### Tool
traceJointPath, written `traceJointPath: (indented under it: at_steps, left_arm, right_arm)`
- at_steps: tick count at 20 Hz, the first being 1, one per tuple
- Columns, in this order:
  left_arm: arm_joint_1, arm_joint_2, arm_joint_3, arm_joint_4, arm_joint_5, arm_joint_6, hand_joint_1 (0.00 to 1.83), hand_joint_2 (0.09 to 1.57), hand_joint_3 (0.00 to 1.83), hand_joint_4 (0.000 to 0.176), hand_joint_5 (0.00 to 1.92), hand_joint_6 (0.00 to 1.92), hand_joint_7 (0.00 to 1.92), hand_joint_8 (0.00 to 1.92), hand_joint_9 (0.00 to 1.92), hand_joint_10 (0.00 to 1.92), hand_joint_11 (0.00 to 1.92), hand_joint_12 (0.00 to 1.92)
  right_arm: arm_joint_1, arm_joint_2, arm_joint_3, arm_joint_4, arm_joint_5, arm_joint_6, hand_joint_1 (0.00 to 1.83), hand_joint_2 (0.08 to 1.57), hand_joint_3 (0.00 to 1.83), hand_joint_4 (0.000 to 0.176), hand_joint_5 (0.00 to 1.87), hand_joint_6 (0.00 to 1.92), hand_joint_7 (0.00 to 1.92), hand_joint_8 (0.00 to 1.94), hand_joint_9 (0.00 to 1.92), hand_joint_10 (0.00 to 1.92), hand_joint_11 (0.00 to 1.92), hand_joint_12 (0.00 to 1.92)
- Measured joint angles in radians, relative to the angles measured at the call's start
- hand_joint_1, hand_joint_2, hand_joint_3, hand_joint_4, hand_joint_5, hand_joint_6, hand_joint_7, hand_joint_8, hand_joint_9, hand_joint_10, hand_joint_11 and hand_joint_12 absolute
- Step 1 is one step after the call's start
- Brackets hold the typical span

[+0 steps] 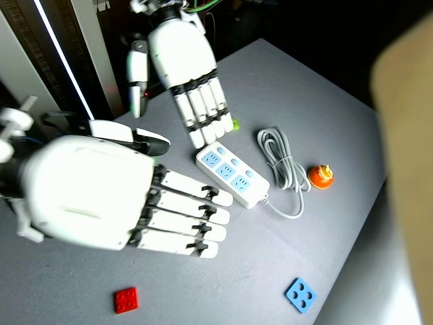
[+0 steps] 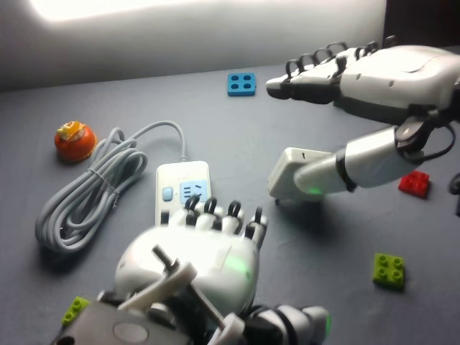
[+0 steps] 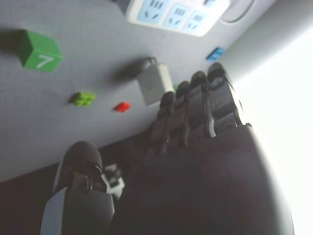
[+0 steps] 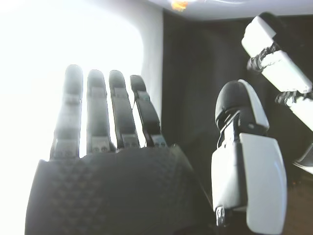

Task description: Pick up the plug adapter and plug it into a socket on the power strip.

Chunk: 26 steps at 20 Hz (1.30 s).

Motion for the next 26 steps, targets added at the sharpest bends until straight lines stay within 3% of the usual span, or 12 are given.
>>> traceJointPath:
  at_steps: [3, 5, 8, 10, 13, 14, 18, 26]
  left_arm:
    - [0.058, 0.020, 0.006, -0.007, -0.021, -0.003, 0.00, 1.23, 0.01, 0.000, 0.00, 0.00, 0.00, 0.00, 0.00, 0.00, 0.00, 0.00]
    - [0.082, 0.026, 0.008, -0.008, -0.032, -0.005, 0.00, 1.24, 0.01, 0.000, 0.01, 0.00, 0.00, 0.00, 0.00, 0.00, 0.00, 0.00]
    - [0.093, 0.014, 0.030, -0.008, -0.023, -0.008, 0.00, 1.23, 0.00, 0.000, 0.00, 0.00, 0.00, 0.00, 0.00, 0.00, 0.00, 0.00]
    - [0.093, 0.014, 0.047, 0.001, -0.009, -0.009, 0.00, 1.23, 0.00, 0.000, 0.00, 0.00, 0.00, 0.00, 0.00, 0.00, 0.00, 0.00]
    - [0.093, 0.014, 0.066, 0.003, 0.005, -0.011, 0.00, 1.24, 0.01, 0.000, 0.00, 0.00, 0.00, 0.00, 0.00, 0.00, 0.00, 0.00]
    - [0.093, 0.013, 0.072, 0.004, 0.008, -0.011, 0.00, 1.24, 0.01, 0.000, 0.00, 0.00, 0.00, 0.00, 0.00, 0.00, 0.00, 0.00]
    - [0.116, 0.013, 0.086, 0.008, 0.029, -0.011, 0.00, 1.23, 0.00, 0.000, 0.00, 0.00, 0.00, 0.00, 0.00, 0.00, 0.00, 0.00]
    - [0.179, 0.014, 0.085, 0.036, 0.049, -0.041, 0.00, 1.22, 0.00, 0.000, 0.00, 0.00, 0.00, 0.00, 0.00, 0.00, 0.00, 0.00]
  right_arm:
    - [-0.007, -0.041, 0.058, 0.100, -0.007, -0.023, 0.88, 1.03, 0.00, 0.000, 0.11, 0.00, 0.10, 0.00, 0.10, 0.00, 0.00, 0.37]
    - [-0.007, -0.065, 0.085, 0.119, -0.009, -0.025, 0.90, 1.03, 0.00, 0.000, 0.13, 0.01, 0.12, 0.00, 0.13, 0.01, 0.00, 0.43]
    - [-0.013, -0.103, 0.122, 0.166, -0.057, -0.025, 0.92, 1.03, 0.00, 0.000, 0.13, 0.01, 0.11, 0.01, 0.09, 0.01, 0.00, 0.33]
    - [-0.026, -0.116, 0.134, 0.187, -0.073, -0.025, 0.88, 1.06, 0.01, 0.000, 0.08, 0.00, 0.05, 0.00, 0.04, 0.00, 0.00, 0.25]
    - [-0.030, -0.128, 0.162, 0.256, -0.061, -0.026, 0.89, 1.05, 0.00, 0.000, 0.11, 0.01, 0.07, 0.01, 0.06, 0.01, 0.00, 0.29]
    - [-0.036, -0.138, 0.176, 0.271, -0.053, -0.026, 0.82, 1.08, 0.01, 0.000, 0.07, 0.00, 0.05, 0.00, 0.04, 0.00, 0.00, 0.26]
    - [-0.070, -0.173, 0.218, 0.289, -0.071, -0.026, 0.92, 1.04, 0.00, 0.000, 0.11, 0.01, 0.08, 0.00, 0.07, 0.01, 0.00, 0.33]
    - [-0.107, -0.238, 0.276, 0.301, -0.061, -0.026, 0.93, 1.03, 0.00, 0.000, 0.12, 0.00, 0.09, 0.00, 0.09, 0.00, 0.00, 0.36]
